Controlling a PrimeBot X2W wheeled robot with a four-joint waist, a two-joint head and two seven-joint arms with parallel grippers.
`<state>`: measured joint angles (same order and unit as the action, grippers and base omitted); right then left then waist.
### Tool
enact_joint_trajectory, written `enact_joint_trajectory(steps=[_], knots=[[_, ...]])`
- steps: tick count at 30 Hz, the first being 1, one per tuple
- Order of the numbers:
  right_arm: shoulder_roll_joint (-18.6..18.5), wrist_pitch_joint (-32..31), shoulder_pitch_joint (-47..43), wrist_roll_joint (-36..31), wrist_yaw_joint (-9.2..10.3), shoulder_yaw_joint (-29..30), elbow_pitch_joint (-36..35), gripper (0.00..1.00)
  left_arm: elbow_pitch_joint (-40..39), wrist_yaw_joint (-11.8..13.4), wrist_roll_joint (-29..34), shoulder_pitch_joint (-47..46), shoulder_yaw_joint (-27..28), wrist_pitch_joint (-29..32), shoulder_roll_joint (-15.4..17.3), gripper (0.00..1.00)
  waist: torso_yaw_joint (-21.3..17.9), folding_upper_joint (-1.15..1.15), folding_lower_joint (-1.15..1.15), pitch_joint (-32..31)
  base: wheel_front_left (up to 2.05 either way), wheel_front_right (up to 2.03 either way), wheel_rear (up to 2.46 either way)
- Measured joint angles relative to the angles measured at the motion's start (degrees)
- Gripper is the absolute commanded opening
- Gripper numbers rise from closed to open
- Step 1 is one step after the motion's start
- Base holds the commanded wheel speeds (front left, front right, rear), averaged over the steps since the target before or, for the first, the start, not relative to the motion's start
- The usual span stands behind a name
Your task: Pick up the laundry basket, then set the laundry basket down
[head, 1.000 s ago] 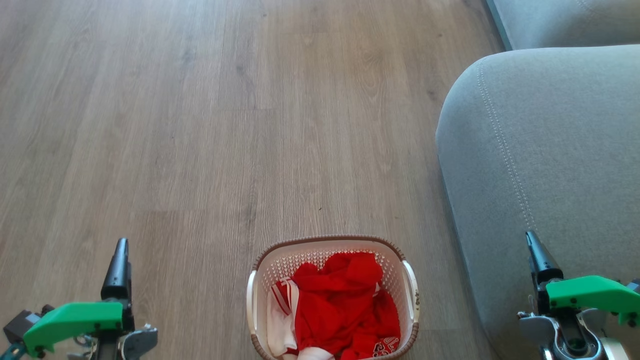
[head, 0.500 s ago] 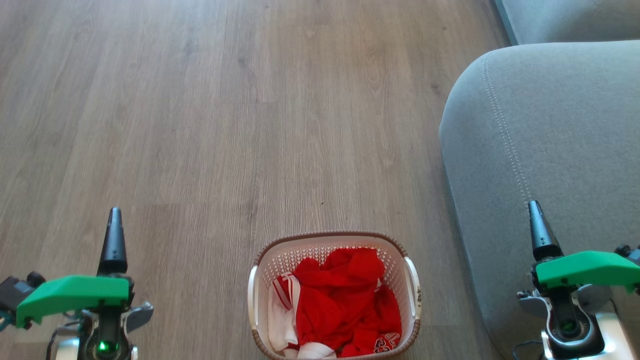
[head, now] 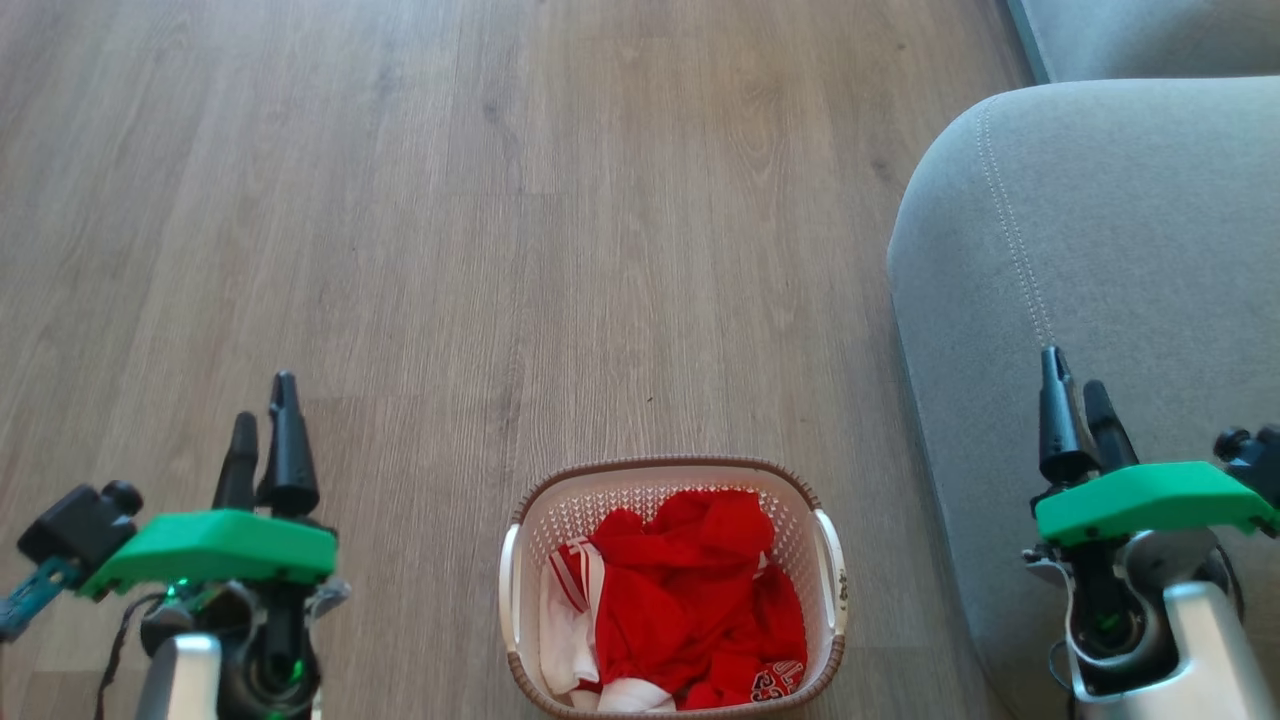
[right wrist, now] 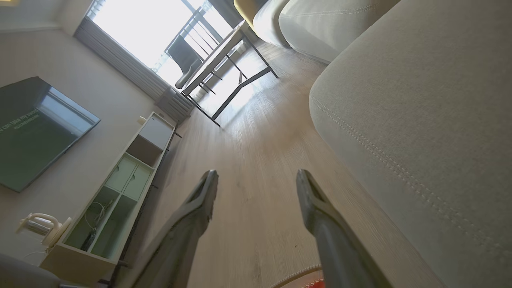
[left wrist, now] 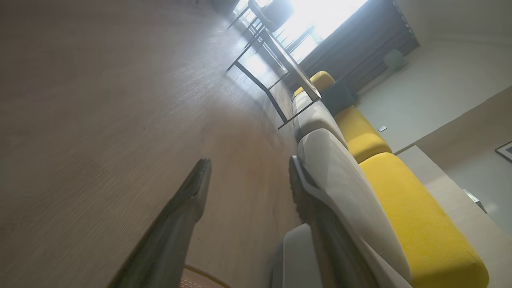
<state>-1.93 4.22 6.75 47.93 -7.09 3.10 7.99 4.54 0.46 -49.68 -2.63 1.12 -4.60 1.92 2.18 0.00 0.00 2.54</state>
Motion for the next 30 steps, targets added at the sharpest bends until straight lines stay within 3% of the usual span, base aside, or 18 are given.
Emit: enact_joint_trajectory(steps=[11, 19, 25, 30], knots=[[-0.1, 2.0, 0.3, -12.5, 0.00, -3.0, -0.9, 1.00, 0.1, 3.4, 13.6, -1.0, -6.6, -1.6, 0.2, 1.00, 0.3, 0.00, 0.00, 0.1, 0.00, 0.00, 0.00], [-0.2, 3.3, 1.4, -23.5, 0.00, -6.3, -0.7, 1.00, 2.5, 7.8, 22.1, -1.4, -14.3, -3.0, 3.5, 1.00, 0.3, 0.00, 0.00, 0.2, 0.00, 0.00, 0.00], [-0.2, 4.2, 1.7, -28.7, 0.00, -8.7, 1.4, 1.00, 5.9, 11.2, 25.7, -3.3, -19.9, -4.0, 5.4, 1.00, 0.2, 0.00, 0.00, 0.2, 0.00, 0.00, 0.00], [-0.3, 5.1, 2.1, -31.2, 0.00, -10.3, 4.2, 1.00, 10.2, 11.2, 27.0, -3.8, -22.9, -4.6, 5.9, 1.00, 0.3, 0.00, 0.00, 0.1, 0.00, 0.00, 0.00]])
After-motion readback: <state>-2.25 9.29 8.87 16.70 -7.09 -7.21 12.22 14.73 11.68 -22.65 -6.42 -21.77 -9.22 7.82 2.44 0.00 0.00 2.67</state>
